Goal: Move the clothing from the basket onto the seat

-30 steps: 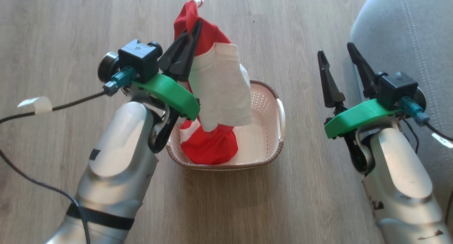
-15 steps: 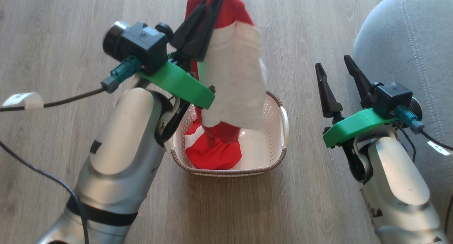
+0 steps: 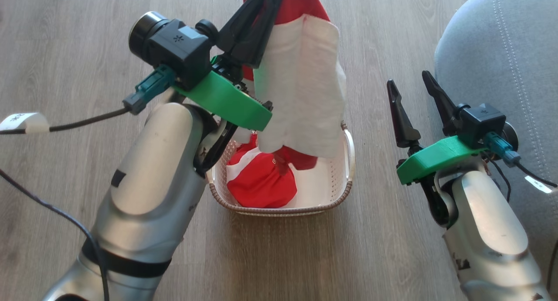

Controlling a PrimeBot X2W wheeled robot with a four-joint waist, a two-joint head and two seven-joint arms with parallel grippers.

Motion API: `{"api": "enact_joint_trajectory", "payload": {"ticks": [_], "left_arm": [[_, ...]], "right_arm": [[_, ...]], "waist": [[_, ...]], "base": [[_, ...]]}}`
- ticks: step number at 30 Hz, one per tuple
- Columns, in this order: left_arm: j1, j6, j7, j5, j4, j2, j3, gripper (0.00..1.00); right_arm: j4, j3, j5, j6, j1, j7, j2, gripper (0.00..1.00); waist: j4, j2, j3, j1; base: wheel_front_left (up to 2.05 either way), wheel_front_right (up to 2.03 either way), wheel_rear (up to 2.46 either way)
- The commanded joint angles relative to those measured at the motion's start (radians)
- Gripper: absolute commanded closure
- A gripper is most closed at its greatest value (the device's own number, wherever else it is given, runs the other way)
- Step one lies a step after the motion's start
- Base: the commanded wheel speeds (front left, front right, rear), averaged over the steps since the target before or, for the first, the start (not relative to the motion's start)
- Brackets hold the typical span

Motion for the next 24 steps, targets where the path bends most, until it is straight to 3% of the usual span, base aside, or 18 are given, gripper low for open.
{"api": "enact_joint_trajectory", "payload": {"ticks": [1, 7, 15, 24], "left_arm": [[-0.059, -0.001, -0.009, 0.002, -0.044, 0.014, 0.031, 1.0], [-0.057, -0.001, -0.009, 0.0, -0.045, 0.014, 0.022, 1.0], [-0.066, -0.001, -0.009, -0.008, -0.049, 0.014, 0.005, 1.0], [-0.076, 0.003, -0.009, -0.021, -0.058, 0.014, -0.031, 1.0]], "right_arm": [[-0.027, 0.023, 0.006, 0.0, -0.012, -0.006, 0.012, 0.0], [-0.039, 0.064, 0.02, 0.0, -0.019, -0.006, 0.009, 0.0], [-0.053, 0.249, 0.083, 0.0, -0.074, -0.006, -0.034, 0.0], [0.033, 0.432, 0.151, 0.0, -0.192, -0.006, -0.073, 0.0]], "waist": [[-0.001, -0.0001, 0.001, 0.0001], [0.002, -0.0001, 0.002, 0.0001], [0.013, -0.0001, 0.014, 0.0001], [0.039, -0.0001, 0.021, 0.0001]], "base": [[0.0, 0.0, 0.0], [0.0, 0.0, 0.0], [0.0, 0.0, 0.0], [0.0, 0.0, 0.0]]}}
